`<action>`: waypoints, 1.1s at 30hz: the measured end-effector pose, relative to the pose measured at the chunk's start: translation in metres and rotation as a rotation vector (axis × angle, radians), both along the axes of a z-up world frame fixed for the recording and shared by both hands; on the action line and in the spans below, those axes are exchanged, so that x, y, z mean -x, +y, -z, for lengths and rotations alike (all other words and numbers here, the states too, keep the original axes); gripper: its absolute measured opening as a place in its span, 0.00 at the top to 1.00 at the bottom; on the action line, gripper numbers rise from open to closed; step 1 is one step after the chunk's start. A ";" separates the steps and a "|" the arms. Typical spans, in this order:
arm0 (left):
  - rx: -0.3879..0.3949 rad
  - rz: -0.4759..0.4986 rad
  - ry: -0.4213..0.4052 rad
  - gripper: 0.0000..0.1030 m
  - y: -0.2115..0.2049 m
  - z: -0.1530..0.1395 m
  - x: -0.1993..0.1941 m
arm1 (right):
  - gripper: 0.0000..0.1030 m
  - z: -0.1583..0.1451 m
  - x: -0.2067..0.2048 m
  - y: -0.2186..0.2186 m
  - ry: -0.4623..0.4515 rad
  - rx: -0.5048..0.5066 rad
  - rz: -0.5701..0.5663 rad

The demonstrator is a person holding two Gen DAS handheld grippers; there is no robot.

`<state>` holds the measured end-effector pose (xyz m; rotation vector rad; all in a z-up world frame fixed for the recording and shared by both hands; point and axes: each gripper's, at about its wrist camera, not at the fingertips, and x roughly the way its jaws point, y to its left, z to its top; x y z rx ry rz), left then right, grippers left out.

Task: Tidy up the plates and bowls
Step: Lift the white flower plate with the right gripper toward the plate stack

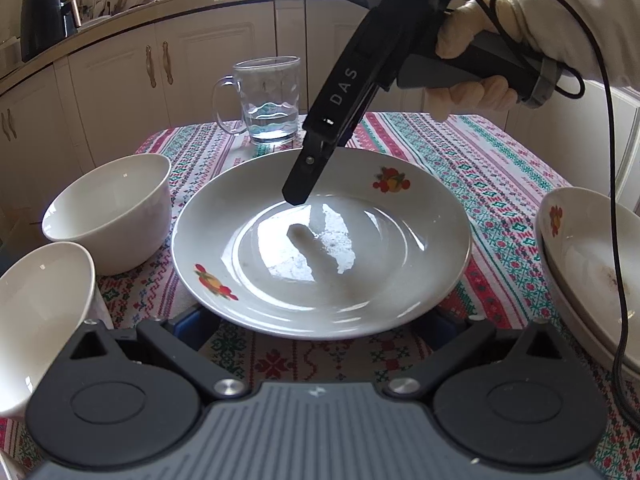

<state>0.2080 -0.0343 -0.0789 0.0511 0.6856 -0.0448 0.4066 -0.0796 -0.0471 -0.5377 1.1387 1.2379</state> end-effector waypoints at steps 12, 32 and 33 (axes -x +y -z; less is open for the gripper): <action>-0.026 0.023 0.023 0.02 -0.001 -0.003 0.004 | 0.38 -0.005 0.002 -0.017 0.029 -0.027 0.046; 0.000 0.075 0.026 0.03 0.001 -0.013 0.014 | 0.38 -0.016 0.013 -0.036 0.028 -0.054 0.080; -0.001 0.078 0.024 0.03 0.001 -0.014 0.014 | 0.38 -0.017 0.014 -0.037 0.027 -0.056 0.081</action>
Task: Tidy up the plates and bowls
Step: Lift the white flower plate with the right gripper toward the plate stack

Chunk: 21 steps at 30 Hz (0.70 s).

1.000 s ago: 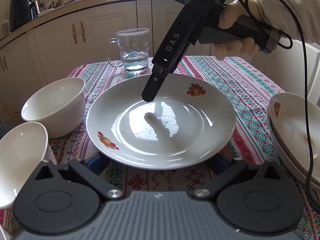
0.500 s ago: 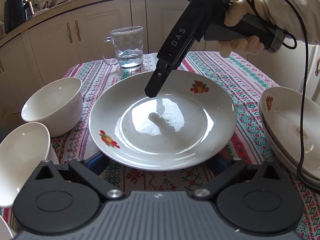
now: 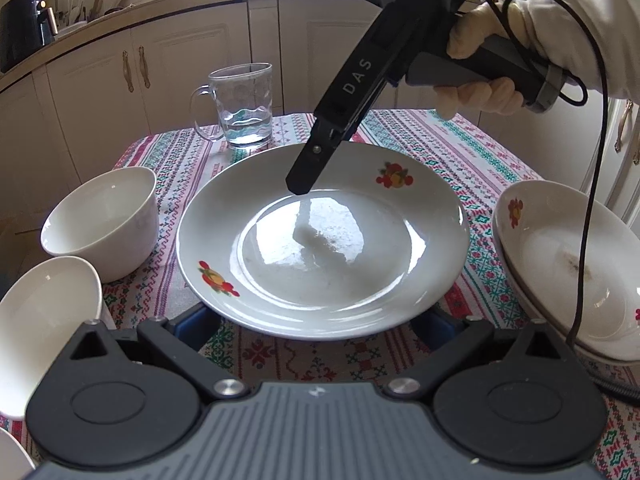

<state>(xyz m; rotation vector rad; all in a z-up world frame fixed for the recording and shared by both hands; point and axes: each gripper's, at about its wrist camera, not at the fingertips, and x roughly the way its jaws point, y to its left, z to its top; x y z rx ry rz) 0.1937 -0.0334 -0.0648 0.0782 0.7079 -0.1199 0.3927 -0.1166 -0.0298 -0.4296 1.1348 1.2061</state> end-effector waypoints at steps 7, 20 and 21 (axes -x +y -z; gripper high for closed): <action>-0.001 0.023 -0.014 0.03 -0.003 -0.008 0.007 | 0.38 -0.012 0.007 -0.008 -0.015 0.000 0.011; -0.009 0.081 -0.022 0.03 -0.016 -0.020 0.021 | 0.38 -0.031 0.027 -0.035 -0.038 -0.023 0.057; -0.007 0.086 -0.023 0.03 -0.017 -0.021 0.022 | 0.38 -0.032 0.029 -0.038 -0.040 -0.023 0.062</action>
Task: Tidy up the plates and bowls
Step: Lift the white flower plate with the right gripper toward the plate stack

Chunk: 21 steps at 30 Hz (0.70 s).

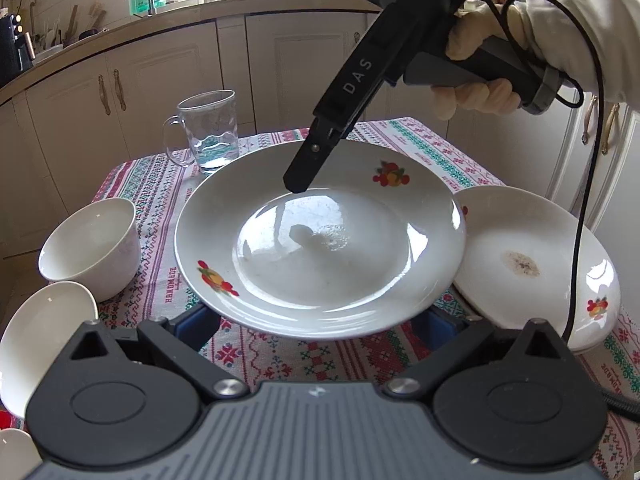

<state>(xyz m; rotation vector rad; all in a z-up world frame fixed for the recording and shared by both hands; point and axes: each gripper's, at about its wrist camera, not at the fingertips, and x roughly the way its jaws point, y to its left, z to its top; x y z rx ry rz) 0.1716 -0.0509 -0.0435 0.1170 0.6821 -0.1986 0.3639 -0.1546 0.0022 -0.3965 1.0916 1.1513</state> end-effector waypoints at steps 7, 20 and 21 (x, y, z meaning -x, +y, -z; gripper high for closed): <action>-0.002 0.043 -0.015 0.03 -0.011 -0.006 0.006 | 0.38 -0.004 0.010 -0.020 -0.008 -0.002 0.037; 0.002 0.143 -0.012 0.03 -0.035 -0.010 0.019 | 0.38 -0.007 0.032 -0.068 -0.010 -0.015 0.126; 0.005 0.152 -0.009 0.03 -0.037 -0.010 0.020 | 0.38 -0.007 0.035 -0.072 -0.009 -0.016 0.134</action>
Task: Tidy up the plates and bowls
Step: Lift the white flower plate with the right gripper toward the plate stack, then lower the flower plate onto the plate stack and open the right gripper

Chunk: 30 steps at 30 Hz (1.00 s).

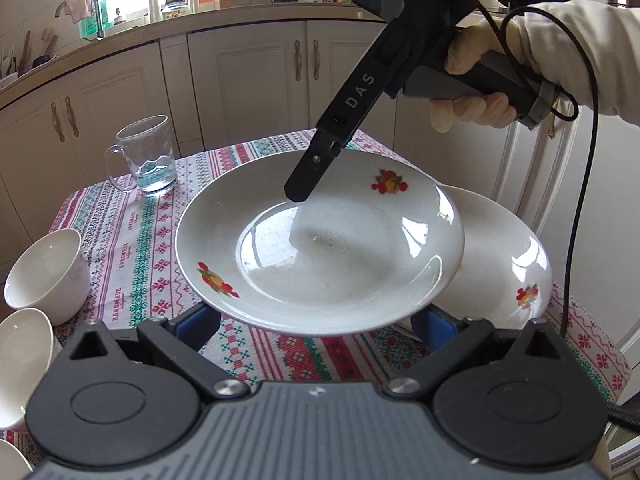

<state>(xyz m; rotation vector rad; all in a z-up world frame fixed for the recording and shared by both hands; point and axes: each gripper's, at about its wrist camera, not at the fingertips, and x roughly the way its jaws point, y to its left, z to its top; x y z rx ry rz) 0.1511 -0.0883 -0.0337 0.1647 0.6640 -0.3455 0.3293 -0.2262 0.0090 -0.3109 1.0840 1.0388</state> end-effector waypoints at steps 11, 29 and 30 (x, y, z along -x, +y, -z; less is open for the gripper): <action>0.003 0.079 0.028 0.03 -0.021 0.001 0.008 | 0.38 0.004 0.021 -0.040 0.006 -0.015 0.080; -0.022 0.151 0.033 0.03 -0.043 0.003 0.014 | 0.38 0.010 0.039 -0.082 -0.008 -0.047 0.170; -0.022 0.154 0.034 0.03 -0.043 0.003 0.012 | 0.38 0.011 0.040 -0.083 -0.010 -0.047 0.173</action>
